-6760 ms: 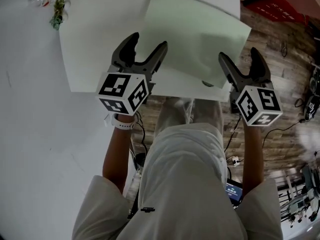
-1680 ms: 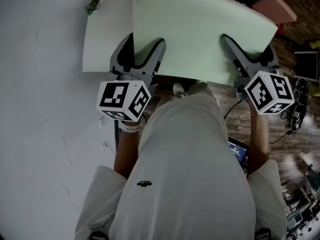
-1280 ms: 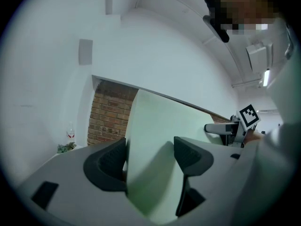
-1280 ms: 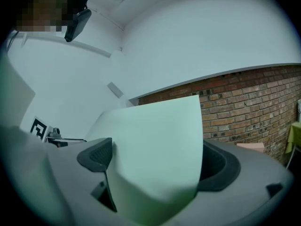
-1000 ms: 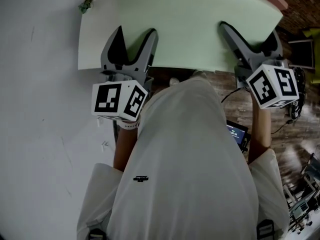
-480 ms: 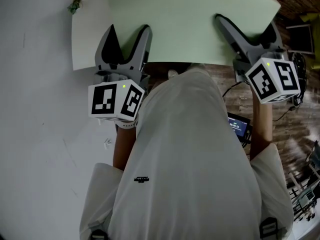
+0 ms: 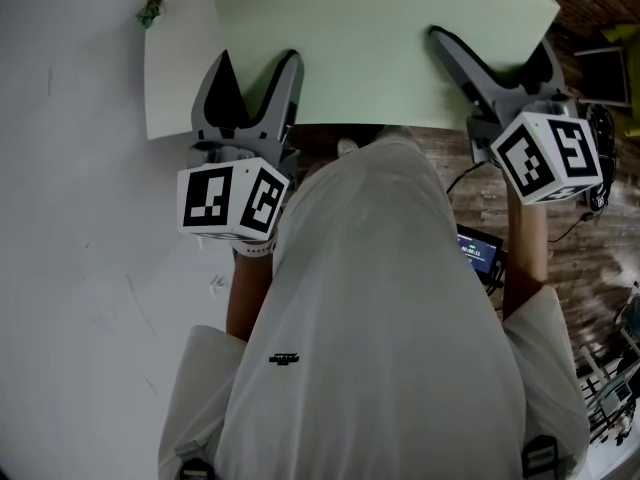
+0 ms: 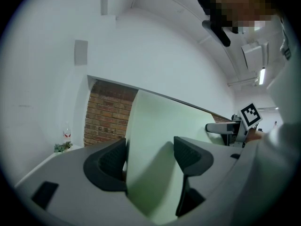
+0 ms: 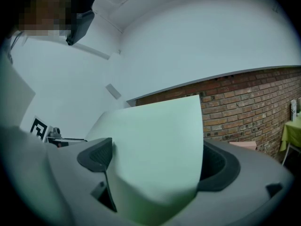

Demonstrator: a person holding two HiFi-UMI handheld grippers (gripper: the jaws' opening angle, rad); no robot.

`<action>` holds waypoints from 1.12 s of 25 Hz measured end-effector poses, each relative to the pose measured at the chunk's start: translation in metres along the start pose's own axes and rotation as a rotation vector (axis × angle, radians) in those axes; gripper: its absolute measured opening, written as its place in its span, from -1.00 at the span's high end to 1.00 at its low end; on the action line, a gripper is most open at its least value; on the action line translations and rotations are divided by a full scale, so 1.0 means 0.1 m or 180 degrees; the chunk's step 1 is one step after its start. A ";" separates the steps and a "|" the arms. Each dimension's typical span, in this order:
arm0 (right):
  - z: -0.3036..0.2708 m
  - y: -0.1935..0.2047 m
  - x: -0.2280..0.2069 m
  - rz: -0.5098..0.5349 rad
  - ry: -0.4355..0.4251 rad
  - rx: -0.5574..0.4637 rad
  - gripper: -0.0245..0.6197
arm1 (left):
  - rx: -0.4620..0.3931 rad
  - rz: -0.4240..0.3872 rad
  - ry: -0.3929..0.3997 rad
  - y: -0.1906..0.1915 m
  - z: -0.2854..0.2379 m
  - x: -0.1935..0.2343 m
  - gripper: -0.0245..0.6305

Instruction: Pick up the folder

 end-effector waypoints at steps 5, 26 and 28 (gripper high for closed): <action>0.00 0.02 -0.01 -0.0004 0.0022 0.0029 -0.80 | 0.0020 0.0006 0.0003 0.01 -0.01 0.00 -0.08; 0.04 0.06 -0.04 0.0038 0.0043 0.0085 -0.79 | 0.0031 0.0076 0.0028 0.10 -0.02 -0.02 -0.08; 0.04 0.07 -0.04 0.0029 0.0041 0.0090 -0.79 | 0.0033 0.0078 0.0031 0.11 -0.02 -0.03 -0.08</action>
Point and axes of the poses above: the fingertips, and each gripper's own axes: z backward along the fingers, x to its left, y out of its underside, the point moved 6 cm from there along z, backward along the fingers, and after that the axes turned 1 degree about z, right-handed, at the moved point
